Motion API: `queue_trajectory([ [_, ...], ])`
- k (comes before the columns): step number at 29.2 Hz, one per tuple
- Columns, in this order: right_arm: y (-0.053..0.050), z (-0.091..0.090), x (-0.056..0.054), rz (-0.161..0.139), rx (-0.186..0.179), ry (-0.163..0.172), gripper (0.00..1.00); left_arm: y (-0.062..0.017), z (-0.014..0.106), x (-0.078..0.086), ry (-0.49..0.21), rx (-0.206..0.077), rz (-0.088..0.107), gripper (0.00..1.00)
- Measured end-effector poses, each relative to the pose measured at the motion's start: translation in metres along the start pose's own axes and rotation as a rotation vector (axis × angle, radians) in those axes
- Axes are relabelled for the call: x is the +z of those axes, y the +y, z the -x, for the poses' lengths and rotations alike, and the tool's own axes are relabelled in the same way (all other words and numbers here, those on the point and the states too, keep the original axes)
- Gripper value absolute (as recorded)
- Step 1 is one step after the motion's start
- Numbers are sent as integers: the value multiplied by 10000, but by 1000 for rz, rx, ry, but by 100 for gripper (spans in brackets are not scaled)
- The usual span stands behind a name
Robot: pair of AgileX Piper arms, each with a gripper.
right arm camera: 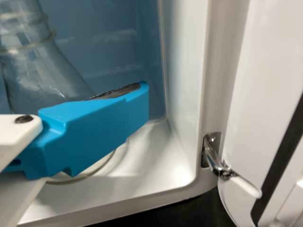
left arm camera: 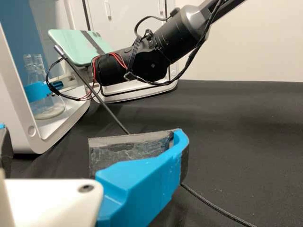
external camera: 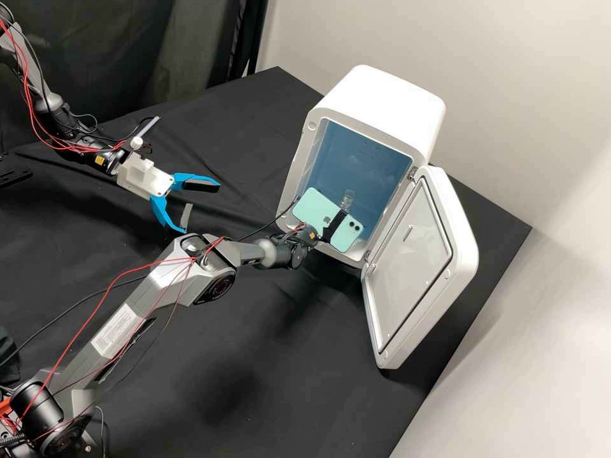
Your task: Place the flask in the incubator
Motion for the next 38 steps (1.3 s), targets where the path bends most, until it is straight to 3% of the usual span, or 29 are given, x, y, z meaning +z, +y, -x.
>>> queue_trajectory([
  [9, 49, 7, -4, -2, 21, 35, 100, 17, 4, 4, -1, 5, -2, 100],
  [14, 18, 47, 7, -6, 14, 43, 100, 17, 4, 4, -1, 5, -2, 100],
  [19, 23, 167, -2, -17, 15, 49, 100, 17, 4, 4, -1, 5, -2, 100],
  [25, -2, 439, -41, -32, 46, 95, 100, 37, 4, 72, -20, 10, -7, 100],
  [26, -7, 485, -53, -31, 52, 110, 100, 38, 5, 85, -24, 10, -15, 100],
  [28, -43, 615, -53, -36, 62, 130, 100, 9, 16, 132, -28, 2, -49, 100],
  [32, -89, 803, -26, -58, 76, 130, 100, 5, 33, 192, -21, 7, -90, 100],
  [35, -135, 980, -2, -66, 85, 136, 100, 4, 51, 200, 6, 14, -106, 100],
  [37, -159, 1075, 8, -66, 95, 139, 100, 0, 60, 205, 32, 23, -103, 100],
  [38, -166, 1120, 11, -64, 101, 138, 100, -3, 68, 200, 49, 30, -93, 100],
])
